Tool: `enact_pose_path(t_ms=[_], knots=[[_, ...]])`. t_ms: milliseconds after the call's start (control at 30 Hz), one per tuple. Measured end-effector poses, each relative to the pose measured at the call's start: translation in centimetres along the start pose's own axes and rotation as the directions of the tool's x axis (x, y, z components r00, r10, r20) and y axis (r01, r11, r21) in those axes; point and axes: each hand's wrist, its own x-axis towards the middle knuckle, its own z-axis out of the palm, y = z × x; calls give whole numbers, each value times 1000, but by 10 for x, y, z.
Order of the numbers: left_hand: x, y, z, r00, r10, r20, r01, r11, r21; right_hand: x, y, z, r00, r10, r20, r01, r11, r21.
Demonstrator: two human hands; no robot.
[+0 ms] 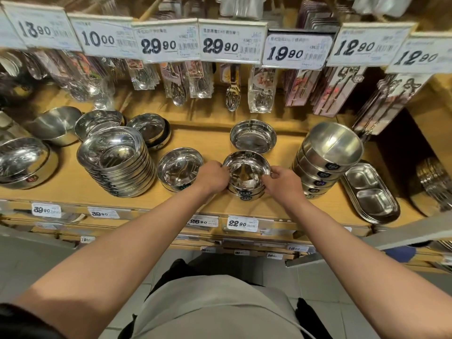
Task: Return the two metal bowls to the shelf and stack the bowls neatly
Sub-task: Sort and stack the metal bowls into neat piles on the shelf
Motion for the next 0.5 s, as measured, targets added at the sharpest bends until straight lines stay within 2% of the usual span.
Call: enact_pose_path(t_ms=[267,500], knots=[[4,2,-1,998,-63,7,64,997,-54,0,-5,-4,1000,-30,-6,30,997,-69],[3,4,-3,996,-86,3,86,995,-52,-2,-6,-3,1000,10,-13,-10,1000,9]])
